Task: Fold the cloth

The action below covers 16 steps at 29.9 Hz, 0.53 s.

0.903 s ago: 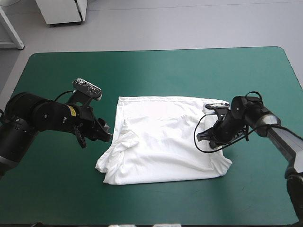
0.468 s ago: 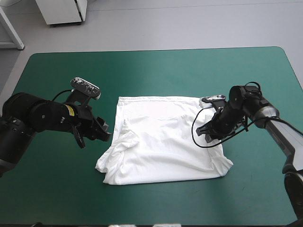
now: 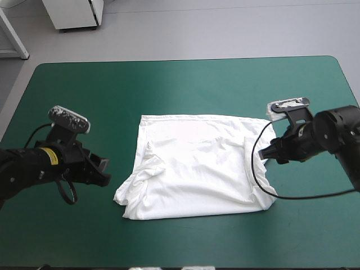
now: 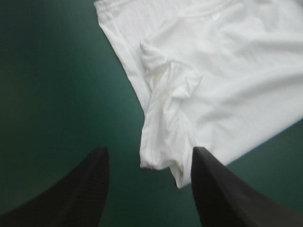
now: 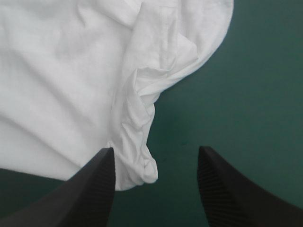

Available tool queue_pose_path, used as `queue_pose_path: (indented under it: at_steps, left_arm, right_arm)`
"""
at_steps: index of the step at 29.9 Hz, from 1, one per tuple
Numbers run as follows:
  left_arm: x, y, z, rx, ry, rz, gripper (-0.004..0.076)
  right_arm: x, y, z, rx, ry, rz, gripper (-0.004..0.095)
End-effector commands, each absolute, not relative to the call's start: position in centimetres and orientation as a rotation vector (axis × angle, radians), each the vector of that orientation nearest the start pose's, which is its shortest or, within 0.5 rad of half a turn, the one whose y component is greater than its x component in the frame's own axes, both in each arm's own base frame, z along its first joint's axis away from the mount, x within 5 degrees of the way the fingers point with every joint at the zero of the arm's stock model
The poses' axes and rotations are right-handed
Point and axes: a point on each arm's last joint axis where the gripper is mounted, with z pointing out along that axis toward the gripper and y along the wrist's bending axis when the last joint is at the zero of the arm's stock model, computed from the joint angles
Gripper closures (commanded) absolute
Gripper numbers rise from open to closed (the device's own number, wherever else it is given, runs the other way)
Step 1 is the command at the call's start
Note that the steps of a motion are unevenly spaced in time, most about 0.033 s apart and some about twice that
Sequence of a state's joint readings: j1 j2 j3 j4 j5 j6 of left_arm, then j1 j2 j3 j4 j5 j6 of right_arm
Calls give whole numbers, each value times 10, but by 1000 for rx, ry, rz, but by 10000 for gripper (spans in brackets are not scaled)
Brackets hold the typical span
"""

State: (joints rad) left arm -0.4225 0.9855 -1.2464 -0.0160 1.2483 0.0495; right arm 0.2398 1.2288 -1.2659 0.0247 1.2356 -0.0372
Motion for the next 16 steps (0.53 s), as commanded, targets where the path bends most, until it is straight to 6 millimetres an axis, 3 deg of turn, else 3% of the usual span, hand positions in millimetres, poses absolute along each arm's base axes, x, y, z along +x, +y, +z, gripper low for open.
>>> queue_pose_path:
  at_steps: [1,8,16]
  left_arm:
    - [132,-63,390,574,2516,-191,327]
    - [135,-63,323,613,2700,-129,260]
    - [151,-78,276,571,2801,-234,260]
  right_arm:
    - [185,45,390,-320,2580,85,403]
    - [143,35,380,-296,2550,95,403]
    - [140,30,377,-293,2548,34,403]
